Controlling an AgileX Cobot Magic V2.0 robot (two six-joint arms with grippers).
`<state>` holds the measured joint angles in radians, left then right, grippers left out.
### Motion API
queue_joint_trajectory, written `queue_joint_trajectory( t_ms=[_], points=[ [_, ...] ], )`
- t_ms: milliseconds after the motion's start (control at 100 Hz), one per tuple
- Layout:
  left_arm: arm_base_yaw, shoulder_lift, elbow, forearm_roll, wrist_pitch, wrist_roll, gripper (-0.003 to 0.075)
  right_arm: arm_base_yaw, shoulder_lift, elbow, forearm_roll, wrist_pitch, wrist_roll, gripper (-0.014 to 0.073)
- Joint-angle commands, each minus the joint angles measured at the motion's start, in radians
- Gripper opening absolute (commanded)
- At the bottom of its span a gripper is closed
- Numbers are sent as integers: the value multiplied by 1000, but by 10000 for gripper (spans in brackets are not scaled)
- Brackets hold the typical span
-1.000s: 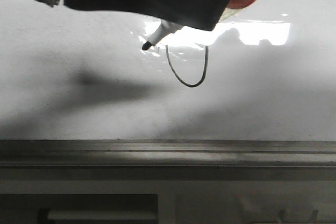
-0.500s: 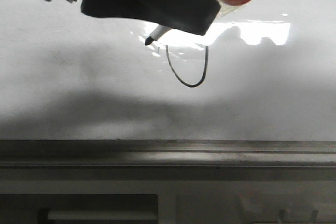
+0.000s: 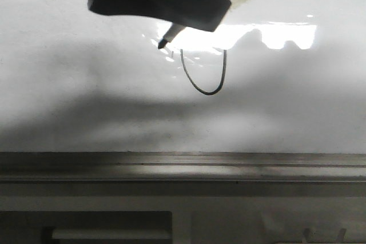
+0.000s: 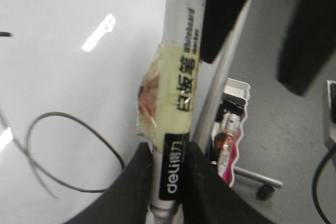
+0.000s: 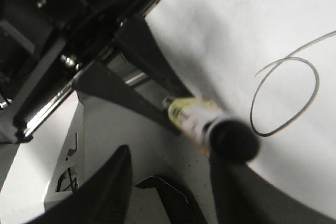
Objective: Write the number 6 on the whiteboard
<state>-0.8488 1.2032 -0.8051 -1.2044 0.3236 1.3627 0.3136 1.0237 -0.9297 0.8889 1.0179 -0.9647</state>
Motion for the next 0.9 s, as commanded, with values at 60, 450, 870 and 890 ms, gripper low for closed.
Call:
queue_joint_trajectory(
  t_ms=[60,450,870,890],
  points=[
    [5,-90,-17,-42,-137,-70,-20,-92,-51,-29,-43,-32,47,376],
    [5,-328,227,-455,-489,-172,-20,-327,-249,123,-155,-62,95,376],
    [5,-151,215,-472,-574,-172,-20,-327,-268,169,-107,-87,95,376],
    [5,-147,213,-472,-574,-172,-20,-327,-268,169,-107,-85,95,376]
  ],
)
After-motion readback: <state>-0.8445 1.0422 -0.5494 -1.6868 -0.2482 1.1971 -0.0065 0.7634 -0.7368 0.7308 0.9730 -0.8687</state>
